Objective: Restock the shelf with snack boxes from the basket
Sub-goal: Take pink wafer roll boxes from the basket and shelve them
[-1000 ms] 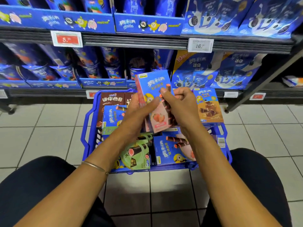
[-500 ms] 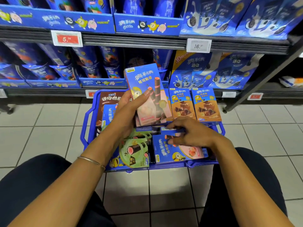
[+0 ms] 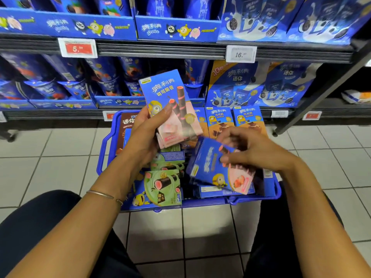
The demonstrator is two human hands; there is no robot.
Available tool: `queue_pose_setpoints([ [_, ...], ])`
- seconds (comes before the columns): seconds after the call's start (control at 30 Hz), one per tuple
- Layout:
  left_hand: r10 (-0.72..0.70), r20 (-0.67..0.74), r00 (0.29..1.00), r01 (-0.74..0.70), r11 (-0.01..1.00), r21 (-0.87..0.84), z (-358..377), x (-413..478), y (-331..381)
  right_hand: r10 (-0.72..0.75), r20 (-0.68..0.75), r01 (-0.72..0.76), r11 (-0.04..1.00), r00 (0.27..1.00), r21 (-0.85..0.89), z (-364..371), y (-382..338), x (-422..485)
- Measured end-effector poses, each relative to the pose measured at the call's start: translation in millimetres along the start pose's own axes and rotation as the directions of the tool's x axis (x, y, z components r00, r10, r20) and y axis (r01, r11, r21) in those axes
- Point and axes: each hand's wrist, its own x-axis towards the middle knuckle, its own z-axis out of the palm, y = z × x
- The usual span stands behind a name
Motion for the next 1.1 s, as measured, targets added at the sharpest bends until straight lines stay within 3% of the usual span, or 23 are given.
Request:
queue_pose_setpoints([
  [0.13, 0.133, -0.116, 0.984, -0.117, 0.984, 0.135, -2.2, 4.7, -0.6, -0.147, -0.185, 0.204, 0.917, 0.972, 0.343, -5.4, -27.3, 6.4],
  [0.23, 0.148, -0.13, 0.981, -0.12, 0.972, 0.201, -0.5, 2.9, -7.0, -0.09, -0.39, 0.257, 0.88, 0.916, 0.401, 14.7, -40.2, 31.2],
  [0.33, 0.133, -0.122, 0.984, -0.095, 0.957, 0.275, 5.7, 0.6, -12.5, 0.009, -0.496, 0.221, 0.888, 0.868, 0.402, 35.9, -44.4, 53.1],
  [0.53, 0.108, -0.133, 0.985, -0.046, 0.916, 0.399, 15.4, -6.9, -19.2, 0.108, -0.484, 0.145, 0.878, 0.868, 0.456, 58.0, -39.5, 65.0],
  [0.73, -0.001, -0.095, 0.995, 0.03, 0.953, 0.3, 23.4, -12.2, -18.4, 0.176, -0.439, 0.062, 0.877, 0.881, 0.477, 62.8, -38.4, 61.8],
  [0.9, -0.055, 0.01, 0.998, 0.05, 0.962, 0.268, 26.4, -13.5, -15.5, 0.173, -0.501, 0.142, 0.836, 0.848, 0.529, 60.3, -41.0, 58.4],
  [0.97, -0.075, 0.053, 0.996, 0.059, 0.964, 0.261, 23.2, -12.5, -15.6, 0.163, -0.515, 0.138, 0.857, 0.842, 0.496, 62.9, -41.0, 55.7],
  [1.1, -0.107, 0.059, 0.993, 0.094, 0.979, 0.183, 22.2, -13.0, -18.1, 0.19, -0.47, -0.007, 0.931, 0.862, 0.365, 46.5, -41.0, 45.0],
])
